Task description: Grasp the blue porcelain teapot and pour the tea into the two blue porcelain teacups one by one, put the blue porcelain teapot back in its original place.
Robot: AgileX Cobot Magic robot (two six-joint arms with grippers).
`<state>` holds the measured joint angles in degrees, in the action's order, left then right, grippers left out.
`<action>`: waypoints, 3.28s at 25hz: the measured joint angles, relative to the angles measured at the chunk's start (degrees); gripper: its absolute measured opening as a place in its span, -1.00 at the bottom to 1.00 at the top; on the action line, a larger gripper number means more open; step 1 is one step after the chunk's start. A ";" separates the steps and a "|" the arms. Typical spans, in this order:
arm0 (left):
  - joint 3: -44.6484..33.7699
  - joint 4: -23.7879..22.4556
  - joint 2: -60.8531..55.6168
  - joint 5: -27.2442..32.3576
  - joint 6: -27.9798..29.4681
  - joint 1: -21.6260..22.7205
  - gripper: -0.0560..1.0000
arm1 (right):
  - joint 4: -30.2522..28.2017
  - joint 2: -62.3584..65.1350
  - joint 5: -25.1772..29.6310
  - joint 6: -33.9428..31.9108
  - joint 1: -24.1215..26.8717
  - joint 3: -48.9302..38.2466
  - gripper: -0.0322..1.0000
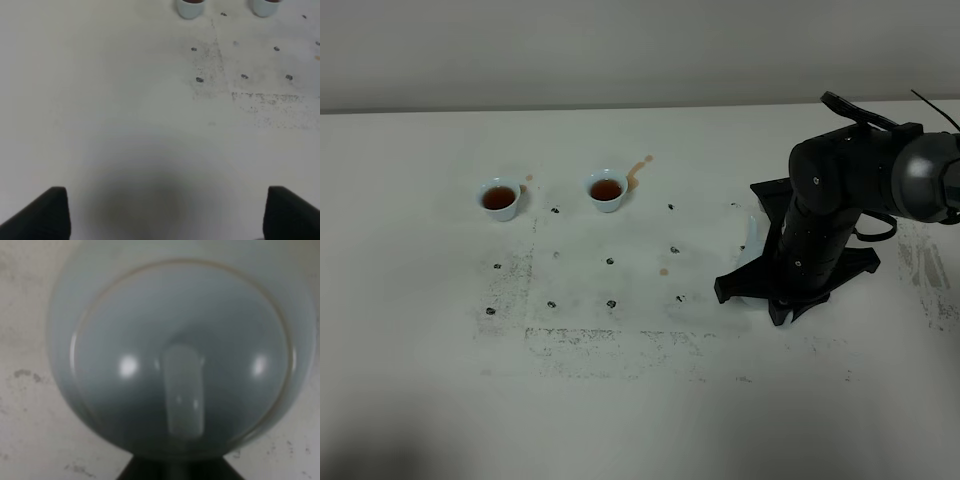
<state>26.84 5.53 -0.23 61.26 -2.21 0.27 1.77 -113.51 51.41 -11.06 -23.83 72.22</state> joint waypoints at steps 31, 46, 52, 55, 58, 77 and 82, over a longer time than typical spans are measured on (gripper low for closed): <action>0.00 0.00 0.00 0.00 0.00 0.00 0.51 | -2.79 13.31 6.70 -1.25 0.52 0.05 0.19; 0.00 0.00 0.00 0.00 0.00 0.00 0.51 | -7.43 26.34 17.92 4.50 17.49 0.05 0.18; 0.00 0.00 0.00 0.00 0.00 0.00 0.51 | -5.24 43.51 18.03 5.15 17.49 -6.88 0.18; 0.00 0.00 0.00 0.00 0.00 0.00 0.51 | -4.71 54.06 18.25 5.15 17.49 -14.70 0.18; 0.00 0.00 0.00 0.00 0.00 0.00 0.51 | -4.71 65.08 18.40 5.15 17.49 -22.55 0.18; 0.00 0.00 0.00 0.00 0.00 0.00 0.51 | 0.83 105.54 12.70 12.62 19.32 -42.20 0.18; 0.00 0.00 0.00 0.00 0.00 0.00 0.51 | 2.78 112.73 12.51 13.27 22.54 -42.25 0.18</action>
<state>26.84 5.53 -0.23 61.26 -2.21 0.27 4.55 -0.78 63.92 2.21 -1.29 29.97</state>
